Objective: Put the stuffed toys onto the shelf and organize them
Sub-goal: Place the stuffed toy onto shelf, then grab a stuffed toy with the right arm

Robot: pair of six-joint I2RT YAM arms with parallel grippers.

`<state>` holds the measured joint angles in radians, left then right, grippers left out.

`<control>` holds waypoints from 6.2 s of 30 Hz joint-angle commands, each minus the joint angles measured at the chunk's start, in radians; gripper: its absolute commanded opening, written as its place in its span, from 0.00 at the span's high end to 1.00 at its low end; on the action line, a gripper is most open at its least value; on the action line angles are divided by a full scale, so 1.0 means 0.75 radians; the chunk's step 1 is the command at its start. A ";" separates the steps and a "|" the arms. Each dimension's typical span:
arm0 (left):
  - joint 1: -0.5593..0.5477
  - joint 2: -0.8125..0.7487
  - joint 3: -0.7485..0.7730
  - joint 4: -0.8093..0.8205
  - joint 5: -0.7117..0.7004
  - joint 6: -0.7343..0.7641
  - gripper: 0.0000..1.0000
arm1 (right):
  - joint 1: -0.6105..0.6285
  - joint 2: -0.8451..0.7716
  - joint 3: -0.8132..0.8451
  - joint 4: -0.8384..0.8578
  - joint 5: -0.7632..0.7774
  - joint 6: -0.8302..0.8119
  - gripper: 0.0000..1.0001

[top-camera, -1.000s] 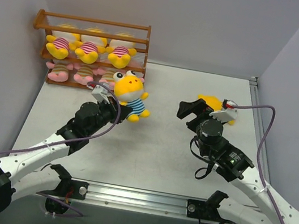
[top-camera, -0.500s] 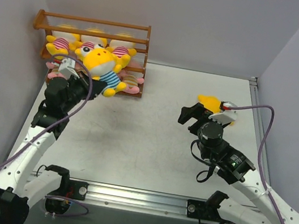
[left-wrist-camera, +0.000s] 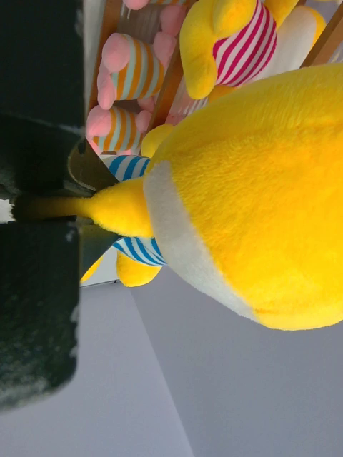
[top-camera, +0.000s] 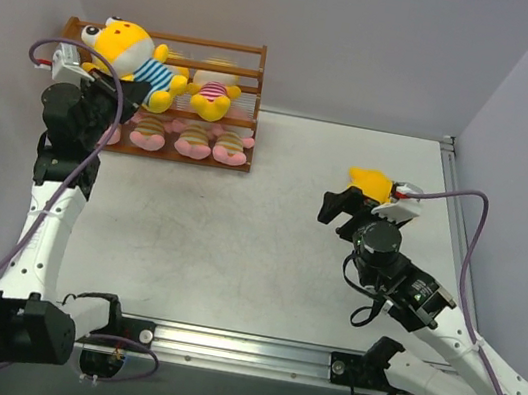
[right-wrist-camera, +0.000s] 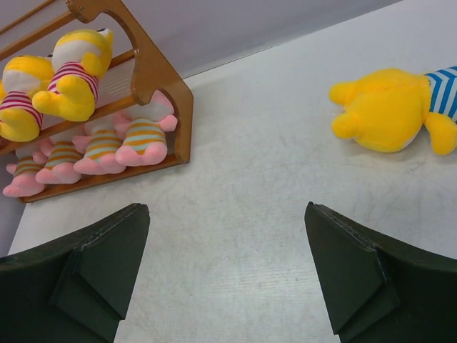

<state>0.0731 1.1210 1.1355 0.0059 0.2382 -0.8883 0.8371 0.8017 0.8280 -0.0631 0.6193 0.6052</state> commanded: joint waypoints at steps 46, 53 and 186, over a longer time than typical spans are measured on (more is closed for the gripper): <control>0.402 0.805 0.944 -0.309 0.389 0.201 0.97 | -0.026 0.136 -0.085 0.225 -0.323 -0.210 0.05; 0.375 0.610 0.659 -0.029 0.008 -0.138 0.98 | -0.032 0.077 -0.124 0.221 -0.317 -0.218 0.05; -0.345 -0.429 -0.258 -0.642 -0.050 0.888 0.06 | -0.807 0.591 0.463 -0.243 -0.322 -0.105 0.02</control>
<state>-0.1436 0.8139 0.9733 -0.5301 0.1558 -0.2462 0.3153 1.1965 1.1347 -0.2298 0.4385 0.4992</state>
